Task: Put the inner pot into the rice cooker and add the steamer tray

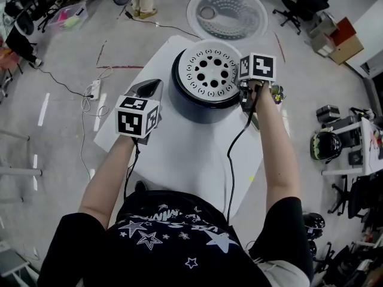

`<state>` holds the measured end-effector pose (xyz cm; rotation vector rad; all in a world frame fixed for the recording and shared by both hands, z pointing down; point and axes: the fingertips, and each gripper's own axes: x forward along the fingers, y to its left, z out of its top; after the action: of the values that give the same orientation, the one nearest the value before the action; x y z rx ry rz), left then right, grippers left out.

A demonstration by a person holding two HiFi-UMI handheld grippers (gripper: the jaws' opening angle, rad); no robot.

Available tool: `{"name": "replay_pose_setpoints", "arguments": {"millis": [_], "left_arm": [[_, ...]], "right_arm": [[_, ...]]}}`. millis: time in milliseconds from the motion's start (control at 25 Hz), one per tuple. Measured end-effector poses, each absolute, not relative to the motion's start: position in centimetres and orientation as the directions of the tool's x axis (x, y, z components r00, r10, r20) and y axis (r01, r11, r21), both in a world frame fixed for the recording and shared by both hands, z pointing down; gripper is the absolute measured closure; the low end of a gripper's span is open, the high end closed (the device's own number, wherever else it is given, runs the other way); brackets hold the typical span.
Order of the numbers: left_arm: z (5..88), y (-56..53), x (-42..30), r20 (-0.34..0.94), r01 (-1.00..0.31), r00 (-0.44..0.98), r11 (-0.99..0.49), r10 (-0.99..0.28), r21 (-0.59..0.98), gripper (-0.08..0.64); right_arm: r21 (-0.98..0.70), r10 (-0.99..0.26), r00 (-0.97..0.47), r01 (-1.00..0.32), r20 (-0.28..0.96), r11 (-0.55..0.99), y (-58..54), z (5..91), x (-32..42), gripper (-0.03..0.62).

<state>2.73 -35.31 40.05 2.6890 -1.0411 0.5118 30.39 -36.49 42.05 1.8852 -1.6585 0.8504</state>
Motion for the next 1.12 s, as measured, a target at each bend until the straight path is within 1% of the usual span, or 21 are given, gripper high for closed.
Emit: {"name": "replay_pose_setpoints", "arguments": {"millis": [160, 280, 440, 560, 600, 680, 920, 1120], "left_arm": [[40.6, -35.0, 2.8, 0.403, -0.707, 0.666, -0.704, -0.628, 0.071, 0.557], [40.9, -34.4, 2.7, 0.411, -0.719, 0.653, -0.691, -0.636, 0.072, 0.557], [41.0, -33.8, 2.3, 0.414, -0.725, 0.645, -0.685, -0.642, 0.070, 0.557], [41.5, -33.1, 2.0, 0.418, -0.726, 0.645, -0.684, -0.640, 0.073, 0.557], [41.7, -32.8, 1.9, 0.420, -0.725, 0.646, -0.684, -0.638, 0.076, 0.558], [42.1, -32.4, 1.7, 0.423, -0.722, 0.650, -0.686, -0.632, 0.085, 0.557], [43.0, -32.0, 1.0, 0.418, -0.723, 0.658, -0.680, -0.626, 0.122, 0.557], [44.6, -30.0, -0.6, 0.427, -0.731, 0.656, -0.665, -0.623, 0.153, 0.558]], "right_arm": [[0.023, -0.693, 0.076, -0.996, 0.717, -0.086, -36.9, 42.7, 29.9, 0.528], [0.049, -0.718, 0.063, -0.998, 0.693, -0.040, -37.0, 42.6, 29.4, 0.493], [0.078, -0.741, 0.043, -0.997, 0.671, 0.012, -37.1, 42.3, 28.6, 0.425], [0.115, -0.774, 0.049, -0.993, 0.632, 0.031, -36.9, 41.9, 28.2, 0.355], [0.128, -0.787, 0.053, -0.991, 0.614, 0.034, -36.8, 41.7, 28.1, 0.323], [0.151, -0.805, 0.062, -0.988, 0.590, 0.035, -36.6, 41.3, 28.1, 0.299], [0.150, -0.840, 0.068, -0.989, 0.538, 0.016, -36.1, 39.5, 27.7, 0.295], [0.123, -0.880, 0.078, -0.992, 0.469, -0.022, -34.0, 38.5, 26.5, 0.328]]}}
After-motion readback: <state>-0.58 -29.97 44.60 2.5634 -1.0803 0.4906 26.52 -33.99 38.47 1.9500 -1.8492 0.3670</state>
